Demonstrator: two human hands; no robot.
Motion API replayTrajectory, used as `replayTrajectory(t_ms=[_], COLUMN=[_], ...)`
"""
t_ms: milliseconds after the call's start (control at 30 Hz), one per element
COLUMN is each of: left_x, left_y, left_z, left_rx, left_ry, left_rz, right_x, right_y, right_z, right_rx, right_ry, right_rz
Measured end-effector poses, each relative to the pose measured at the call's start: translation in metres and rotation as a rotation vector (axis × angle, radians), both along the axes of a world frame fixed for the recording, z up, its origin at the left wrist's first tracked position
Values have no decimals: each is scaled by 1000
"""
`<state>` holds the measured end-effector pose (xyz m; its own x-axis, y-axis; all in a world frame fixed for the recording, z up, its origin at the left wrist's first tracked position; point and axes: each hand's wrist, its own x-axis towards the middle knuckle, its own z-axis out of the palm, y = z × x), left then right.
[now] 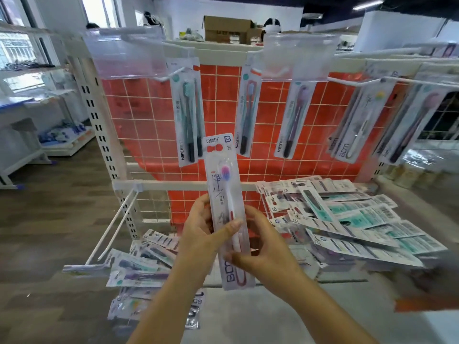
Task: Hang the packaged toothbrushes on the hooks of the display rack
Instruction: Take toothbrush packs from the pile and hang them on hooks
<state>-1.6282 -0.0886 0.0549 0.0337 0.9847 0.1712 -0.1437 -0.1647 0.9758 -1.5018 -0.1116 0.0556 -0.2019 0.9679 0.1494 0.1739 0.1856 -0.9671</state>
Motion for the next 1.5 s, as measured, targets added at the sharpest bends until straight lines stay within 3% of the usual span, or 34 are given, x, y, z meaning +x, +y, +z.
replayTrajectory(t_ms=[100, 400, 567, 1000, 1500], left_x=[3, 8, 23, 63, 70], left_y=[3, 13, 20, 29, 12], left_z=[-4, -20, -25, -37, -54], left_rx=[74, 344, 339, 387, 366], left_ry=[131, 923, 1079, 1045, 1045], left_rz=[32, 109, 89, -15, -76], right_x=[14, 53, 70, 114, 123], right_y=[0, -2, -6, -24, -47], right_z=[1, -12, -13, -14, -34], right_rx=[22, -56, -72, -130, -183], right_ry=[34, 91, 122, 140, 163], right_rz=[-82, -242, -282, -481, -530])
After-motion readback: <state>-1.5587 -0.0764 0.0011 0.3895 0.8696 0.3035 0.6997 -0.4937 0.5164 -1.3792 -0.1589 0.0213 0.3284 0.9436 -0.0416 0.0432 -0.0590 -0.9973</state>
